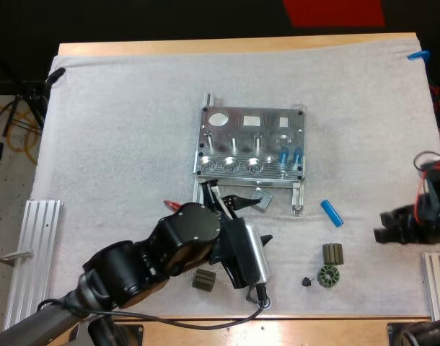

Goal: Load cells from right to left

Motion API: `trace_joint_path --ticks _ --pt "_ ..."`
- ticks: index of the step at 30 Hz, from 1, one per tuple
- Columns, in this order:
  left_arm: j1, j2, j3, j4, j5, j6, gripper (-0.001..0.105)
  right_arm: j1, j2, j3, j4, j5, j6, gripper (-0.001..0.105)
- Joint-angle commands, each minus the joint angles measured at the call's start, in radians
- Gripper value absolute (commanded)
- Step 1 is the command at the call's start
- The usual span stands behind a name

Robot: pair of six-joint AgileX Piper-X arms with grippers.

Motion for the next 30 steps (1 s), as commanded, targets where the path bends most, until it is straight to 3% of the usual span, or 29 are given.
trace_joint_path --ticks 1,4,9,11,18,24,30 --pt "0.0 0.011 0.0 -0.009 0.014 0.046 0.056 -0.002 -0.022 0.002 0.04 -0.001 -0.012 0.042" --pt "0.0 0.048 0.0 -0.009 0.029 0.109 0.056 -0.002 -0.061 0.002 0.072 -0.004 -0.002 0.042" --pt "0.0 0.112 -0.007 -0.009 0.066 0.114 0.056 -0.002 -0.127 0.002 0.101 -0.035 0.045 0.042" --pt "0.0 0.137 -0.023 -0.009 0.072 0.121 0.056 -0.002 -0.151 0.002 0.104 -0.055 0.073 0.042" --pt "0.0 0.263 -0.135 -0.009 0.08 0.268 0.056 -0.002 -0.21 0.002 0.119 -0.102 0.13 0.042" --pt "0.0 0.364 -0.204 -0.01 0.085 0.358 0.056 -0.002 -0.262 0.002 0.129 -0.137 0.291 0.042" --pt "0.0 0.443 -0.212 -0.034 0.087 0.404 0.056 -0.002 -0.304 0.002 0.129 -0.156 0.409 0.042"
